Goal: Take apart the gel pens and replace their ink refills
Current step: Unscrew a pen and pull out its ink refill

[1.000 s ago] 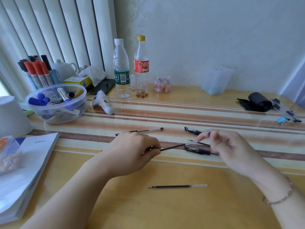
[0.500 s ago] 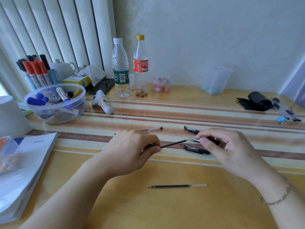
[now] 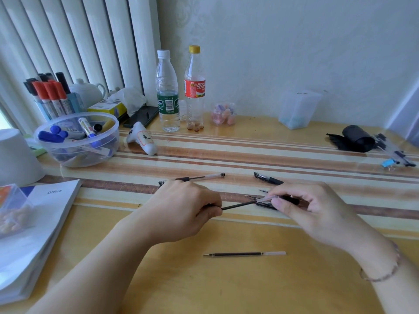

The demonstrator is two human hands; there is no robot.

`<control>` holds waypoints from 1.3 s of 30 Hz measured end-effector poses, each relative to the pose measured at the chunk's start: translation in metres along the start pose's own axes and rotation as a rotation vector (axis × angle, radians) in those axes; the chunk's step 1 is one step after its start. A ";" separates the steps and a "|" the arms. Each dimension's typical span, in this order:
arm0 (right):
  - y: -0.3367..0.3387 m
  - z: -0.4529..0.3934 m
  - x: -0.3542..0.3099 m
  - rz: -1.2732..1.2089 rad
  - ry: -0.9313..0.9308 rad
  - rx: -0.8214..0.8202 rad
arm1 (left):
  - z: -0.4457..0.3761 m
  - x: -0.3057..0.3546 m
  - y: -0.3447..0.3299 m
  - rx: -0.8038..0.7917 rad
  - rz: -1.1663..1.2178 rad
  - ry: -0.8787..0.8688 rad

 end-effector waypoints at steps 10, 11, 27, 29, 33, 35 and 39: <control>-0.034 0.003 -0.020 0.227 0.023 -0.091 | -0.004 0.035 0.003 0.289 -0.157 -0.055; -0.035 0.002 -0.018 0.163 0.002 -0.081 | -0.004 0.035 0.006 0.363 -0.117 -0.066; -0.026 -0.001 -0.020 -0.382 0.069 0.037 | -0.007 0.023 0.002 0.462 0.484 0.184; -0.030 0.000 -0.022 -0.245 0.060 -0.006 | -0.007 0.025 0.002 0.448 0.498 0.171; -0.031 0.002 -0.026 -0.183 0.047 0.006 | -0.007 0.028 0.004 0.409 0.483 0.177; -0.031 0.002 -0.026 -0.148 0.060 0.007 | -0.006 0.030 0.005 0.386 0.471 0.180; -0.032 0.002 -0.025 -0.114 0.074 -0.013 | -0.005 0.031 0.005 0.360 0.418 0.179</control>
Point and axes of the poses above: each hand's wrist, its own z-axis away from the middle knuckle, its own y-axis out of the back of the hand, x = y × z, the point moved 1 cm from there along -z, towards the middle knuckle, and after that the axes turned 6 degrees about -x, right-handed, at the moved point
